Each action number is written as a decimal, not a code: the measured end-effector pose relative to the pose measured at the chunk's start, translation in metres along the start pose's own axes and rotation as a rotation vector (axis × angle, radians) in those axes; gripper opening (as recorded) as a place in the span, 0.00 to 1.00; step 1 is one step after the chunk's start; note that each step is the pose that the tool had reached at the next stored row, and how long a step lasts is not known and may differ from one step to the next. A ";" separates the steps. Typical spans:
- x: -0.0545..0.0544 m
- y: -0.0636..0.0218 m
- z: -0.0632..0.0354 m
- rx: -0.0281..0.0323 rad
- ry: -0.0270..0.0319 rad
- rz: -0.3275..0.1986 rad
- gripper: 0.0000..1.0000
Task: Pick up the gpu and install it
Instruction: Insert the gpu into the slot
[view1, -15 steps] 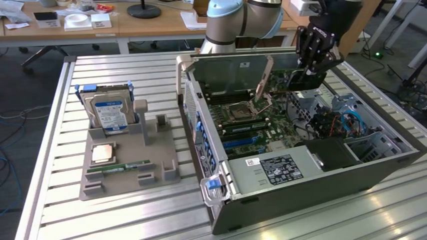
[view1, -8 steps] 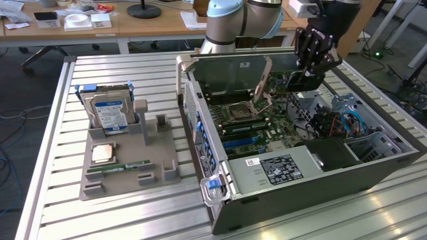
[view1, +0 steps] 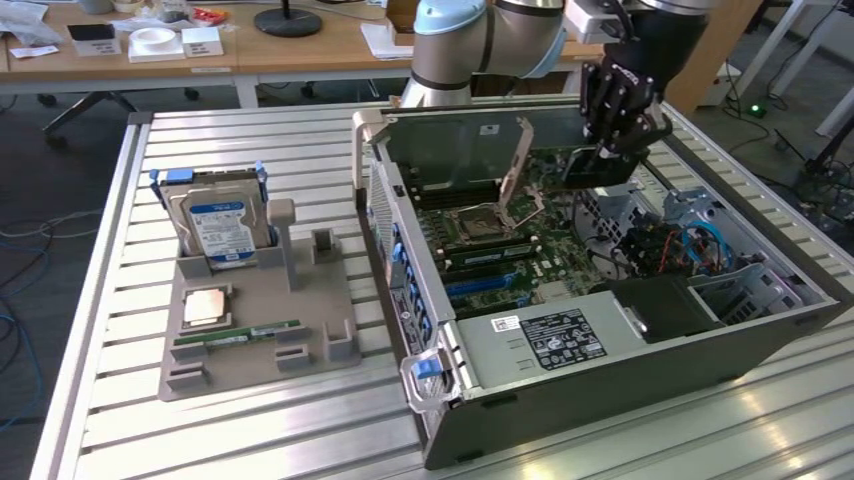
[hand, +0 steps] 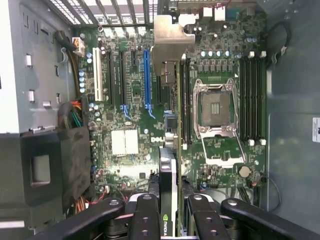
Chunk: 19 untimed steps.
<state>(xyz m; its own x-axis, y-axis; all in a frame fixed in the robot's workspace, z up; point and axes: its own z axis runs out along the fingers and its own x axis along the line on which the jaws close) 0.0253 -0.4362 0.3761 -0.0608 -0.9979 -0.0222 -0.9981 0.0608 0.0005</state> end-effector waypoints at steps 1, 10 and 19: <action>0.000 0.0016 0.0004 0.0000 0.0001 0.000 0.26; 0.001 0.0156 0.0095 0.0024 -0.0003 0.000 0.26; 0.001 0.0178 0.0125 0.0025 -0.0007 0.000 0.26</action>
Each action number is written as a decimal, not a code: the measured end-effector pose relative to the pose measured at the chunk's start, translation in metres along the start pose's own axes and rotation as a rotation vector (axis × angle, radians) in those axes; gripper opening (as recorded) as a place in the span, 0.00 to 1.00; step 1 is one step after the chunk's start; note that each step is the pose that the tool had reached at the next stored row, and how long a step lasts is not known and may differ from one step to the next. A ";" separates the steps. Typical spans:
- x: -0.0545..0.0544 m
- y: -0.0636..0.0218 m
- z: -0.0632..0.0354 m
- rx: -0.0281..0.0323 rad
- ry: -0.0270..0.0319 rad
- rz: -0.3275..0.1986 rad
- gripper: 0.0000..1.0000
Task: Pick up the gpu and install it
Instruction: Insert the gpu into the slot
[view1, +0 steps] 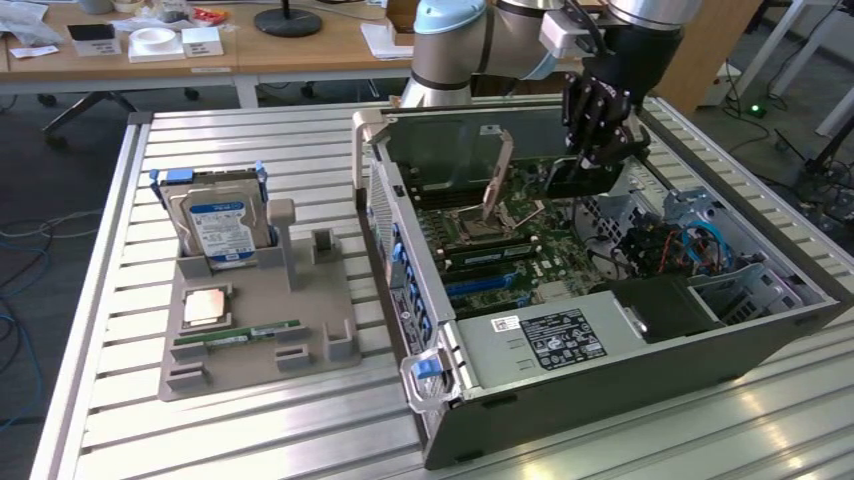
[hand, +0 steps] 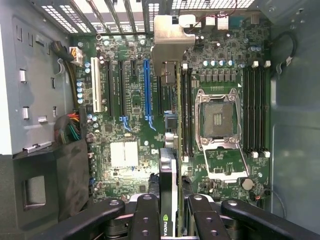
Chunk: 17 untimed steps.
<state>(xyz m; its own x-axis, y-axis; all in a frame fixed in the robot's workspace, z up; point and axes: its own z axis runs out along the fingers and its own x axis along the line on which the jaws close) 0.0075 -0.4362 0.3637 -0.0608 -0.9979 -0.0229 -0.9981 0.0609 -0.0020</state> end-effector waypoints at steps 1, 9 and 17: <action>0.000 0.0001 0.0008 0.0000 0.0002 0.000 0.26; 0.000 0.0011 0.0061 0.0000 0.0004 0.000 0.26; 0.000 0.0017 0.0119 0.0000 0.0004 0.000 0.26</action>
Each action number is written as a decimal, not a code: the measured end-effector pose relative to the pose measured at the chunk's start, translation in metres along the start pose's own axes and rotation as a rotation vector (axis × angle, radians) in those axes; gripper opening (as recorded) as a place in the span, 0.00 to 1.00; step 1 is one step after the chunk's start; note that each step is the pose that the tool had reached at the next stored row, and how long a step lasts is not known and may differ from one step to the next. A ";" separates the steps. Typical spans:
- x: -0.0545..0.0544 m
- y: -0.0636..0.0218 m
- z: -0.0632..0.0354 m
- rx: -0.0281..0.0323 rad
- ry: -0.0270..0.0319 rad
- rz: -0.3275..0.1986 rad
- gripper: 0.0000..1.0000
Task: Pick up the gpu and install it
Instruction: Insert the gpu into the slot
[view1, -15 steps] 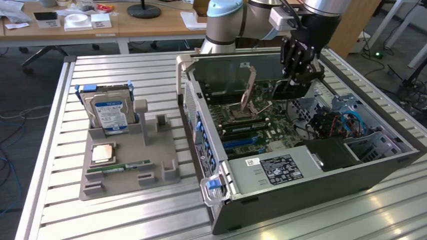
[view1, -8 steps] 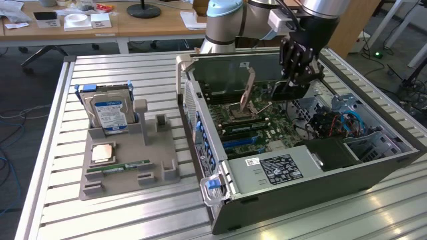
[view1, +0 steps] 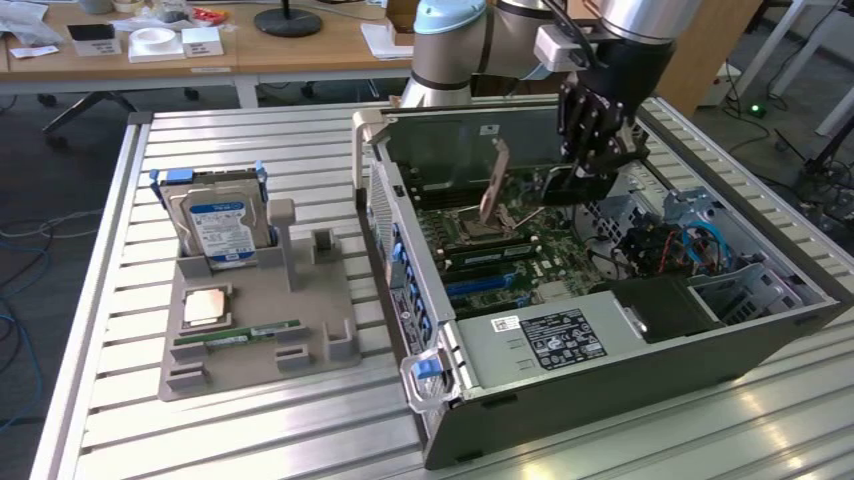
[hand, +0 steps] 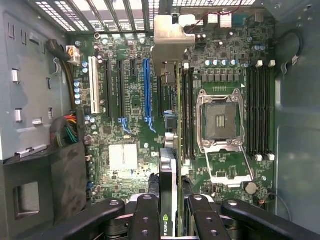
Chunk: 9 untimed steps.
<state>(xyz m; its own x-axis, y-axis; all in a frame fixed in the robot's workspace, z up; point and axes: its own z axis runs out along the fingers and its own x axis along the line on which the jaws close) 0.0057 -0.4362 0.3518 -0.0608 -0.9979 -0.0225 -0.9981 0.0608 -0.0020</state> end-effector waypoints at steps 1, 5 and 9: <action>0.000 0.0001 0.0008 0.0000 -0.0001 0.000 0.26; 0.000 0.0002 0.0033 -0.0001 0.0001 0.000 0.26; 0.000 0.0005 0.0060 0.0000 -0.0001 0.000 0.26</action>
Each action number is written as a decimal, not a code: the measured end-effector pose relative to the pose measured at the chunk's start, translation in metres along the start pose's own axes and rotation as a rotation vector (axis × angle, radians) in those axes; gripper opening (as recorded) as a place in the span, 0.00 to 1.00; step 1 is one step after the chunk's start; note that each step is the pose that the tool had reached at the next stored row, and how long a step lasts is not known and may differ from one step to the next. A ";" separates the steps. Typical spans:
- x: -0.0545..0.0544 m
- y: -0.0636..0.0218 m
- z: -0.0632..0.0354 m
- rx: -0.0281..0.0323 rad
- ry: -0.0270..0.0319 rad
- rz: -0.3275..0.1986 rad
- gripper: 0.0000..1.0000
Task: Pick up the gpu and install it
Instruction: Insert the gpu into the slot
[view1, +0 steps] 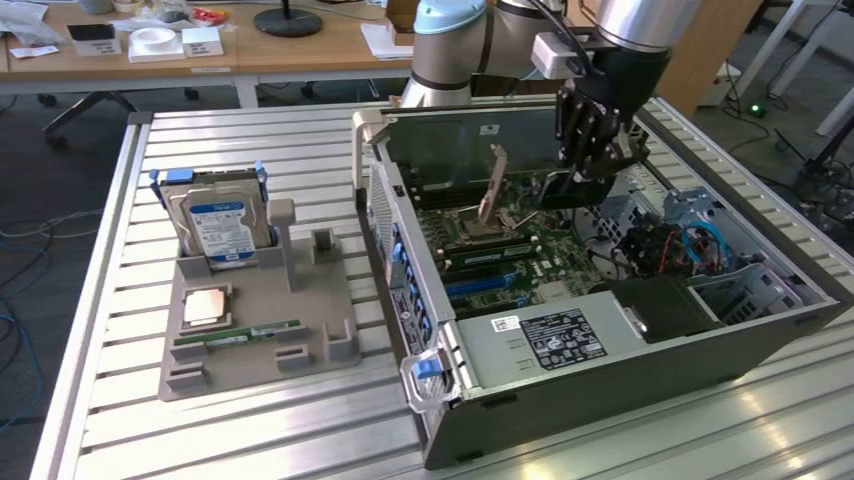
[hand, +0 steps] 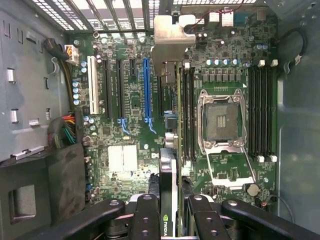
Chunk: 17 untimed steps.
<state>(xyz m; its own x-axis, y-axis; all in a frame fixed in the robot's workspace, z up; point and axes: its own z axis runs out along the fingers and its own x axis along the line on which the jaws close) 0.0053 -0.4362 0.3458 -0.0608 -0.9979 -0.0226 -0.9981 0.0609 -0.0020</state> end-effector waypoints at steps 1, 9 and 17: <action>0.000 0.0001 0.0009 0.0000 0.0001 0.000 0.26; 0.000 0.0022 0.0078 0.0013 0.0000 0.000 0.26; 0.000 0.0030 0.0103 0.0014 0.0001 0.000 0.26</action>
<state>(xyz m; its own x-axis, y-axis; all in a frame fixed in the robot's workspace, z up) 0.0023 -0.4362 0.3354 -0.0607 -0.9979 -0.0225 -0.9981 0.0608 -0.0034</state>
